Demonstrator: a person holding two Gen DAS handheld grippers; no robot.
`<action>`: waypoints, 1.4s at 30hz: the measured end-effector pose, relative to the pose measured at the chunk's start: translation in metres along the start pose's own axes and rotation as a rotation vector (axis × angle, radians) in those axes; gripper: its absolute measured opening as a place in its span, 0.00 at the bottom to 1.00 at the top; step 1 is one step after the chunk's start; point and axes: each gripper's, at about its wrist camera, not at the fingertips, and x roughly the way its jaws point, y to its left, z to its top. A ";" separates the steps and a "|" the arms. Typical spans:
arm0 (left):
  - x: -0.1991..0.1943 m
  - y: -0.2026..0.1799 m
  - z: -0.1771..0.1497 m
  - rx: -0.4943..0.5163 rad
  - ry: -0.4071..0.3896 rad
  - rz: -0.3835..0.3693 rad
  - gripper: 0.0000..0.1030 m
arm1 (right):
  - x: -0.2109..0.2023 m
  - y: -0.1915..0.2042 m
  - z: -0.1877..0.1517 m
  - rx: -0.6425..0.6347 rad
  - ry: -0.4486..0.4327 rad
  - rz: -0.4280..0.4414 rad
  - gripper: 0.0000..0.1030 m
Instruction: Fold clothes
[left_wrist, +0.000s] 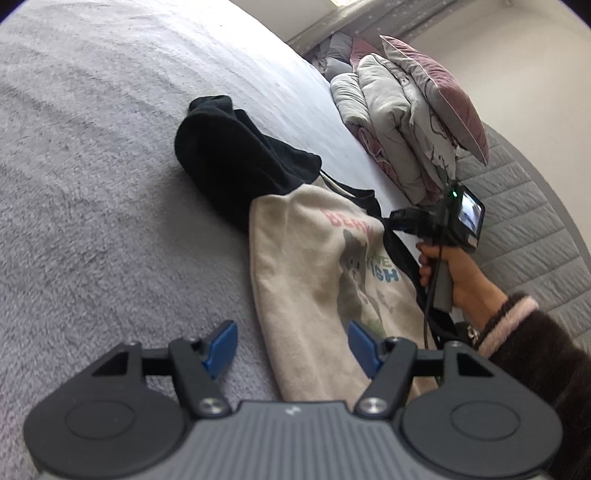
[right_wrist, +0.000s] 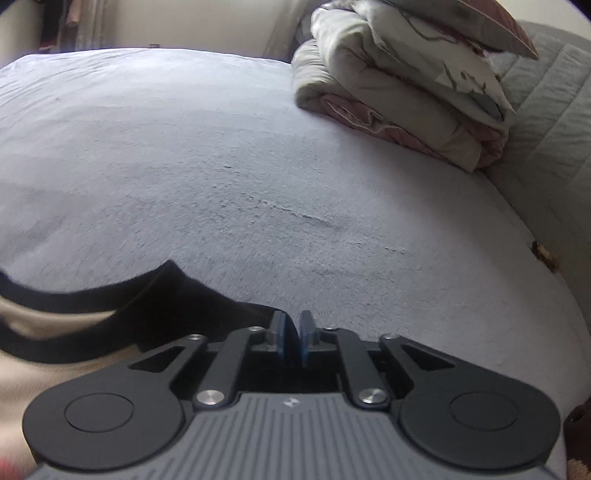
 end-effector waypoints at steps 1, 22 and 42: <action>-0.001 0.001 0.001 -0.004 -0.005 0.003 0.65 | -0.006 -0.002 -0.001 0.002 -0.005 -0.002 0.33; 0.001 0.022 0.042 -0.208 -0.346 0.177 0.61 | -0.180 -0.070 -0.163 0.313 0.037 0.332 0.47; 0.054 -0.112 0.012 0.181 -0.275 0.139 0.05 | -0.206 -0.079 -0.177 0.223 -0.036 0.384 0.48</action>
